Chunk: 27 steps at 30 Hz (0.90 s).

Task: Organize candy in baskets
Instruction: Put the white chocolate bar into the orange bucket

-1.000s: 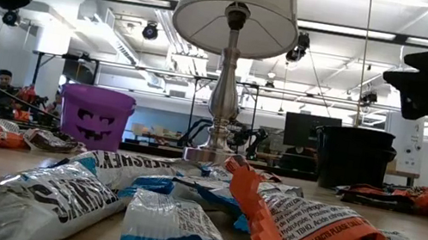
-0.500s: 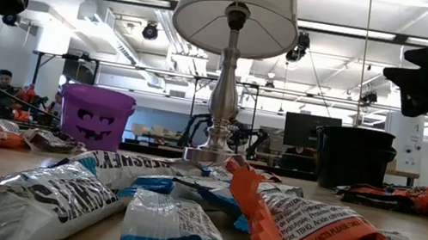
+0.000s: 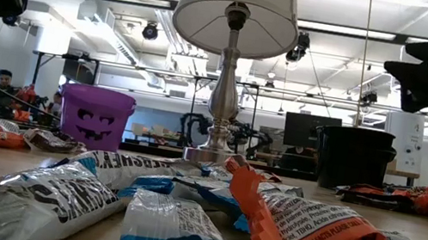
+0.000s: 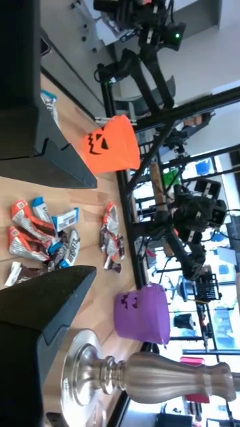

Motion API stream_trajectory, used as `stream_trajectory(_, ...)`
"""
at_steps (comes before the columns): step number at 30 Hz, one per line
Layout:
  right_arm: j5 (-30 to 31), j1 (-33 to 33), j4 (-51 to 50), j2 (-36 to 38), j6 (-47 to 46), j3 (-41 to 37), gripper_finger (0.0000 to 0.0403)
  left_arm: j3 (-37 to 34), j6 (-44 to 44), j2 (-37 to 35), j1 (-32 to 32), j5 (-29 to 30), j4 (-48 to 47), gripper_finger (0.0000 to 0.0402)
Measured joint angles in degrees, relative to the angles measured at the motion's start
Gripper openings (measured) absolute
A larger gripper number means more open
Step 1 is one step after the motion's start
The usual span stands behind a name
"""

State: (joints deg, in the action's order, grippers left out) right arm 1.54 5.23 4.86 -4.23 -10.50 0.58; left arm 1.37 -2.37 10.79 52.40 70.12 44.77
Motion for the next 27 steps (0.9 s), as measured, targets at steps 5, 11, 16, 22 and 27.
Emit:
stream_trajectory(5, 0.02, 0.0, 0.16, 0.0, 0.62, 0.0, 0.0189, 0.0, 0.08, 0.0, 0.0, 0.51, 0.0, 0.01)
stream_trajectory(11, 0.54, 0.0, 0.99, 0.0, 0.16, 0.01, 0.0189, 0.0, 0.11, 0.0, 0.0, 1.34, 0.03, 0.01)
stream_trajectory(16, 0.59, 0.0, 1.01, 0.0, -1.96, 0.02, 0.0189, 0.0, 0.13, 0.0, 0.0, 1.38, 0.24, 0.01)
stream_trajectory(22, 0.64, 0.0, 1.55, 0.0, 2.7, 0.0, 0.0189, 0.0, 0.98, 0.0, 0.0, 1.37, 0.26, 0.01)
stream_trajectory(27, 0.63, 0.0, 7.85, 0.0, 3.98, 0.01, 0.0189, 0.0, 1.64, 0.0, 0.0, 1.37, 0.26, 0.01)
